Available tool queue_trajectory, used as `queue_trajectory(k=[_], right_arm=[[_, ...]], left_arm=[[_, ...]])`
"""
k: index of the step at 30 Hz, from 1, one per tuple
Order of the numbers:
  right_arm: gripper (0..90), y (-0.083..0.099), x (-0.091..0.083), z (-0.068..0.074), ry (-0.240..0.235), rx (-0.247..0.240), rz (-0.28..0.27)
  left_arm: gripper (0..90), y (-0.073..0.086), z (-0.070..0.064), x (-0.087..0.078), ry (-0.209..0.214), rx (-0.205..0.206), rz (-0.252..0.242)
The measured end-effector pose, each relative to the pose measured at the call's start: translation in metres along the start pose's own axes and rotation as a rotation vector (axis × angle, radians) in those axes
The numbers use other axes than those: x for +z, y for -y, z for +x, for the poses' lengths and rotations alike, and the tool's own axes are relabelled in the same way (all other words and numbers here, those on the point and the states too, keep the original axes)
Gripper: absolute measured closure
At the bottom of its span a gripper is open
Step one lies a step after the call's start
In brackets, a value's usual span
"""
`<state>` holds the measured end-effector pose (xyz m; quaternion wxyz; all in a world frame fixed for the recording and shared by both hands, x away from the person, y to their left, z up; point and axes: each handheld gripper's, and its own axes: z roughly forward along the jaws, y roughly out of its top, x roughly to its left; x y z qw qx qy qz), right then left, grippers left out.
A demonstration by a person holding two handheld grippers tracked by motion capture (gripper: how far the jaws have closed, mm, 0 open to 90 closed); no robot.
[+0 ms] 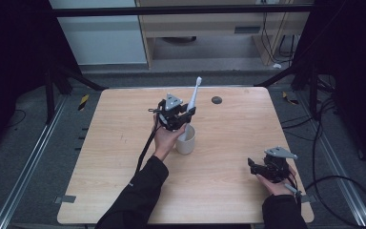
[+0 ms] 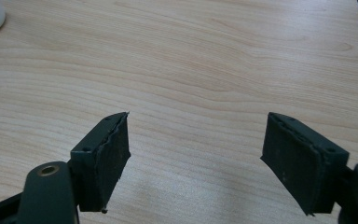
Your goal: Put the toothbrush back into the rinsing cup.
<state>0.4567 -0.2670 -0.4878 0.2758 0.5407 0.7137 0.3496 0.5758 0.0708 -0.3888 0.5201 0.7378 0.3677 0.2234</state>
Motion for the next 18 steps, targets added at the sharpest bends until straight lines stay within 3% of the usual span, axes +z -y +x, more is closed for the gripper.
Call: queue_trajectory(k=[18], right_arm=[[21.5,0.001,0.000,0.000,-0.003,0.004,0.010]], left_arm=[[66.3,0.031,0.000,0.005,-0.006,0.026,0.124]])
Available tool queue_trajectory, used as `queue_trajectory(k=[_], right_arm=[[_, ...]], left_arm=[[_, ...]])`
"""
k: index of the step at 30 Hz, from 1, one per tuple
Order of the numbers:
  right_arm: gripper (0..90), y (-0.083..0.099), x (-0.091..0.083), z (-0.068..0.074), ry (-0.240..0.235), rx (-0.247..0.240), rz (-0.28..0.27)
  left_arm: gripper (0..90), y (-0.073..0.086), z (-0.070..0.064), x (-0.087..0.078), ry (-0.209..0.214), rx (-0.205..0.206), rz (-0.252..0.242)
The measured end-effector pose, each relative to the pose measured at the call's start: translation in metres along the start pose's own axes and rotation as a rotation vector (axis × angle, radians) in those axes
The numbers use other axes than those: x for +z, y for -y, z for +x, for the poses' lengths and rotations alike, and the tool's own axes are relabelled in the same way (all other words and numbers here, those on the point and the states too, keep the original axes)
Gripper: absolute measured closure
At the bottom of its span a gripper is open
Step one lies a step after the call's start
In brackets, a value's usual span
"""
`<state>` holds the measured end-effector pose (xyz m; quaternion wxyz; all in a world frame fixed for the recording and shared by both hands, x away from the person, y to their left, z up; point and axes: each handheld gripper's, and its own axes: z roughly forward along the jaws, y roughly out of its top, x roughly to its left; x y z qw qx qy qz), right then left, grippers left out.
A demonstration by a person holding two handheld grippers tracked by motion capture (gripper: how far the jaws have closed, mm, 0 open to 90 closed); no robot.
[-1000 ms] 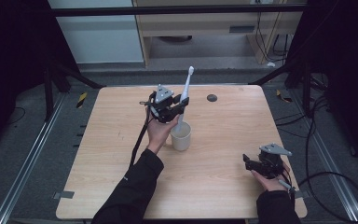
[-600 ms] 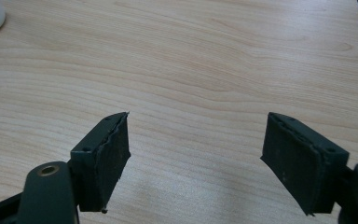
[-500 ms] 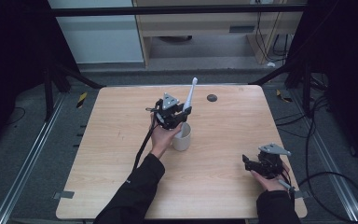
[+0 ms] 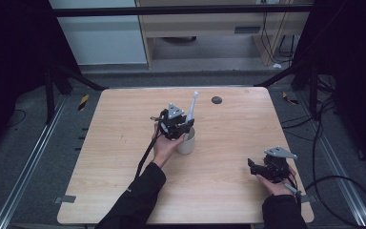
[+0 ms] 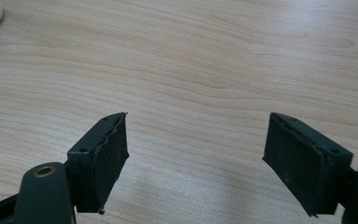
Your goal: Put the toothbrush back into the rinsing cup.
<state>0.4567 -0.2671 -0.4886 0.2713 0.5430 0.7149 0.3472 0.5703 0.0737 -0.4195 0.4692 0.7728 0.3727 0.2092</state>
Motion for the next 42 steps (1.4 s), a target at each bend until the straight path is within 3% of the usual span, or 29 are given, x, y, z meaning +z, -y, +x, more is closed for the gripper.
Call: queue_trajectory(k=[11,13,17,22,23,24,30,37,42], right_arm=[[21.0,0.000,0.000,0.000,-0.003,0.004,0.003],[20.8,0.000,0.000,0.000,-0.003,0.000,0.001],[20.4,0.001,0.000,-0.001,0.000,0.004,0.003],[20.1,0.001,-0.001,-0.001,0.001,0.007,0.002],[19.9,0.001,-0.001,-0.001,0.000,0.008,0.004],[19.9,0.001,-0.001,-0.001,0.000,0.008,0.004],[18.7,0.001,-0.001,-0.001,0.006,0.012,0.008],[17.3,0.002,-0.001,-0.001,0.009,0.014,0.019],[16.7,0.002,-0.001,-0.001,0.008,0.013,0.019]], left_arm=[[64.4,0.005,0.000,-0.004,0.034,0.009,0.022],[58.3,0.004,0.000,-0.008,0.041,0.015,0.018],[53.2,0.001,0.003,-0.021,0.049,0.029,0.020],[48.0,0.005,0.008,-0.048,0.043,0.044,0.015],[45.9,0.009,0.011,-0.060,0.040,0.050,0.018],[44.9,0.009,0.011,-0.060,0.040,0.050,0.018],[39.9,0.030,0.023,-0.089,0.025,0.032,0.032],[35.1,0.069,0.040,-0.117,-0.046,0.023,0.085],[33.5,0.087,0.050,-0.127,-0.073,0.006,0.114]])
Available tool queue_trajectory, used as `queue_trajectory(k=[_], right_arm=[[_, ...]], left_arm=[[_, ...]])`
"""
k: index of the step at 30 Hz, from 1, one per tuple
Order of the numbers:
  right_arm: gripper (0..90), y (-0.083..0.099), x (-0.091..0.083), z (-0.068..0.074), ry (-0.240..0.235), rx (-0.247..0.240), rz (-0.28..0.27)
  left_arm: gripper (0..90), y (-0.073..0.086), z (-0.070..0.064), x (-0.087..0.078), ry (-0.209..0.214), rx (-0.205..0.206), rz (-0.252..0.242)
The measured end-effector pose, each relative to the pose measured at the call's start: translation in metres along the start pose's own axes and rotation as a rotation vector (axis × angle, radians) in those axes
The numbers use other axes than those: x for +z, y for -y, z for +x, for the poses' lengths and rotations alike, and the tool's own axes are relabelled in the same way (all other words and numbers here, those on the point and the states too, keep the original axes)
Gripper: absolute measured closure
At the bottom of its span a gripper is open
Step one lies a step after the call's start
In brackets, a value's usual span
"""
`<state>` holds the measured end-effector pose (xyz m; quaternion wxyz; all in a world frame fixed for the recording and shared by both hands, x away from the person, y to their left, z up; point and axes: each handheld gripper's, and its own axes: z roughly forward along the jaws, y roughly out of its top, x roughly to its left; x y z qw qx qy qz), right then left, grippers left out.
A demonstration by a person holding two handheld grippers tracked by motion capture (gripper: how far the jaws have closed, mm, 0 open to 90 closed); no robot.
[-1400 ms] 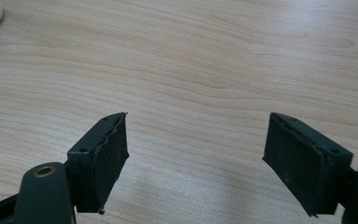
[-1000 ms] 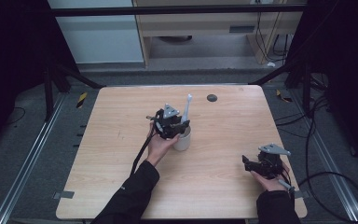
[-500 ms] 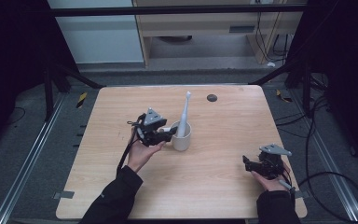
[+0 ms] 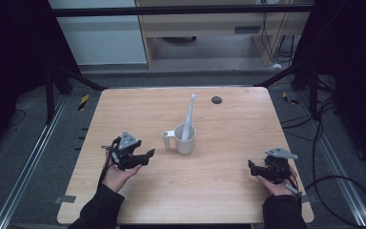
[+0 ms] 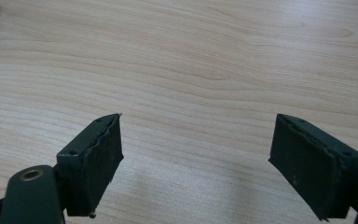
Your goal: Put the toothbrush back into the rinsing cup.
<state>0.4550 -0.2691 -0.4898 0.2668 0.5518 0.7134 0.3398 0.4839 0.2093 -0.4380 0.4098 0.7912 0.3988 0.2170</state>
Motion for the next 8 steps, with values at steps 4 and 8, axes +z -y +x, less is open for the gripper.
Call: queue_trajectory(k=[4,8], right_arm=[[16.3,0.000,0.000,0.001,-0.004,-0.003,0.002],[15.4,0.000,0.000,0.002,-0.006,-0.005,0.009]], left_arm=[[32.7,0.021,0.012,-0.006,-0.039,-0.026,0.032],[31.7,0.038,0.026,-0.011,-0.078,-0.053,0.064]])
